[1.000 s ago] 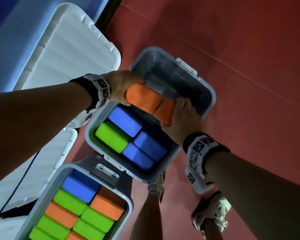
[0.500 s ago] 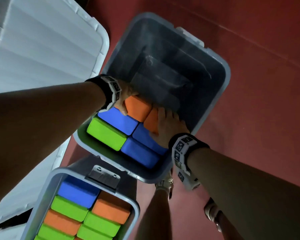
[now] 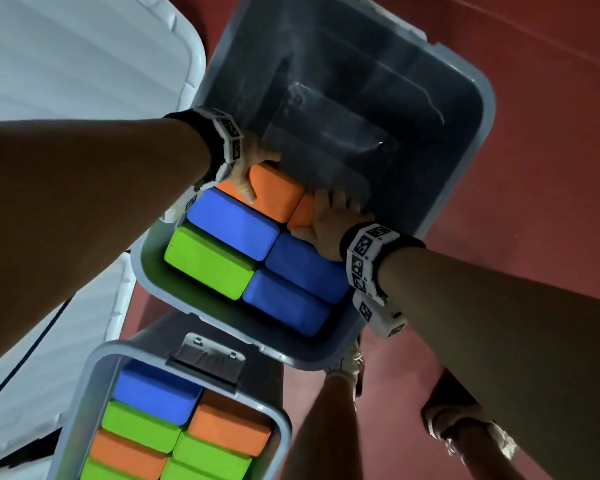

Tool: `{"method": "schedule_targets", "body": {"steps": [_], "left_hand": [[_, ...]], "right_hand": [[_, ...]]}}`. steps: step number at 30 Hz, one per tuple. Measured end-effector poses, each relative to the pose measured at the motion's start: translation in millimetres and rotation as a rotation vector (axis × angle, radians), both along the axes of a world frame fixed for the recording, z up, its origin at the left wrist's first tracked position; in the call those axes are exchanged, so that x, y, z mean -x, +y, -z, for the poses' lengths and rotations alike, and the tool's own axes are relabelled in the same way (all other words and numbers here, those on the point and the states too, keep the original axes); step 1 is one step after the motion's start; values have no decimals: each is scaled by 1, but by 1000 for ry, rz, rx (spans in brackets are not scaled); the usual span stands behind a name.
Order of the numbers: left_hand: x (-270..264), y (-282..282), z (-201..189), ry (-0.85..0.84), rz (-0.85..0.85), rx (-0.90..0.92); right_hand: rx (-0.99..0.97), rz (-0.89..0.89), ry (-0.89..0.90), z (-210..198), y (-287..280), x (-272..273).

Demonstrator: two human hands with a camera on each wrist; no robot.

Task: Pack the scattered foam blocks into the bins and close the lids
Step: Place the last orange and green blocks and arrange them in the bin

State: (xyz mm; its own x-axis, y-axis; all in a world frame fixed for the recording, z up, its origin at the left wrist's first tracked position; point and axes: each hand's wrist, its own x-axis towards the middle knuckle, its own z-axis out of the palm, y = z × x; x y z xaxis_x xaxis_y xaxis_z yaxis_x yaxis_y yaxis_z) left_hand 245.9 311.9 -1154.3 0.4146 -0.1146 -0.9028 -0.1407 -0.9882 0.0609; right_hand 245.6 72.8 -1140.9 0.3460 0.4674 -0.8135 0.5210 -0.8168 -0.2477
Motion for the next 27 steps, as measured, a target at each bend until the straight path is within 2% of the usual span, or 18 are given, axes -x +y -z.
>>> {"method": "schedule_targets", "body": {"steps": [6, 7, 8, 11, 16, 20, 24, 27], "left_hand": [[-4, -18, -11, -37, -2, -60], [-4, -26, -18, -87, 86, -69], [-1, -36, -24, -150, 102, -67], [-3, -78, -59, -150, 124, -47], [-51, -157, -100, -121, -27, 16], [-111, -241, -142, -147, 10, -22], [-162, -346, -171, -199, 88, 80], [-197, -459, -187, -217, 156, 149]], "right_hand": [[80, 23, 42, -13, 11, -6], [69, 30, 19, -18, 8, -4], [42, 35, -27, -23, 3, 0], [-112, 37, -198, -40, -9, 8], [-308, 132, -207, -92, -61, -36], [-372, 273, -347, -134, -160, -84], [-272, 514, -321, -151, -287, -118], [-186, 646, -329, -165, -410, -129]]}}
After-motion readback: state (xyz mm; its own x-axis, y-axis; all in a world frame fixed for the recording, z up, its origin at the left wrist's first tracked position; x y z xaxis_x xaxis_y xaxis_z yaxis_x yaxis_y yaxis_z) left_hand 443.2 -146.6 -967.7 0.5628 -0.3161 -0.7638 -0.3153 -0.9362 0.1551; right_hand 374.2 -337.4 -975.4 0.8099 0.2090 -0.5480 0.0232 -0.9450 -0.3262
